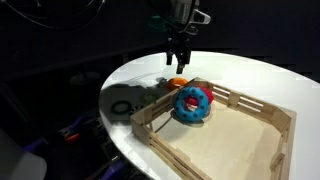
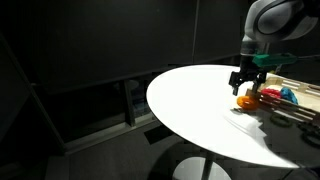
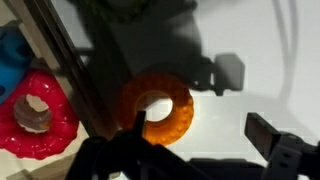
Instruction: Put the orange ring onto the wooden tray
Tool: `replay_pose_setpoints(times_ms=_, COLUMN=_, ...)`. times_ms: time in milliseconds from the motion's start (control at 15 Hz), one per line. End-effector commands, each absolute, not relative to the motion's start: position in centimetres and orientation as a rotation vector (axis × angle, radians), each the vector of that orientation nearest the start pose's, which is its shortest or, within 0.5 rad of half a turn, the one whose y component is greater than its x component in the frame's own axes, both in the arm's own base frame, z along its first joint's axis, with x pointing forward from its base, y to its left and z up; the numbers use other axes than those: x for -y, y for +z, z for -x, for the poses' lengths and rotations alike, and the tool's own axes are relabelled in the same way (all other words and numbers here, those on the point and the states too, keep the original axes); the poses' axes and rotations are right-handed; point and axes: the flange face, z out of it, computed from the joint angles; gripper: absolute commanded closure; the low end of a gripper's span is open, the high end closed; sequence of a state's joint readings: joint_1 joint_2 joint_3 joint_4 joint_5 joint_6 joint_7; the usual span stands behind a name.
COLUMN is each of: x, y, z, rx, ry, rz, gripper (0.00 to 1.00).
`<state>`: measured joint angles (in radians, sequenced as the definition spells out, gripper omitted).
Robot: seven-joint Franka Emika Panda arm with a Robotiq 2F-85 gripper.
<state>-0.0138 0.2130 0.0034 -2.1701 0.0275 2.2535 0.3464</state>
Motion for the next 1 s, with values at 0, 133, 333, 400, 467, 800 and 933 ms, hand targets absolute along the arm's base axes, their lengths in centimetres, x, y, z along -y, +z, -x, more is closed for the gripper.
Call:
replay_pose_setpoints(times_ms=0, x=0.3, y=27.6, z=-54.8, rx=-0.591, ry=0.188, rz=3.088, gripper=0.0)
replay_pose_setpoints(times_ms=133, x=0.2, y=26.9, z=-55.0, rx=-0.588, ry=0.195, rz=3.089, gripper=0.0)
replay_pose_setpoints(times_ms=333, x=0.2, y=26.2, z=-55.2, rx=-0.585, ry=0.198, rz=3.093, gripper=0.0)
replay_pose_setpoints(times_ms=400, x=0.2, y=25.9, z=-55.3, rx=-0.583, ry=0.204, rz=3.092, gripper=0.0)
replay_pose_setpoints(times_ms=467, x=0.2, y=25.7, z=-55.3, rx=-0.582, ry=0.215, rz=3.088, gripper=0.0)
replay_pose_setpoints(times_ms=800, x=0.2, y=24.8, z=-55.5, rx=-0.581, ry=0.258, rz=3.079, gripper=0.0)
replay_pose_setpoints(times_ms=933, x=0.1, y=24.6, z=-55.6, rx=-0.583, ry=0.265, rz=3.078, gripper=0.16)
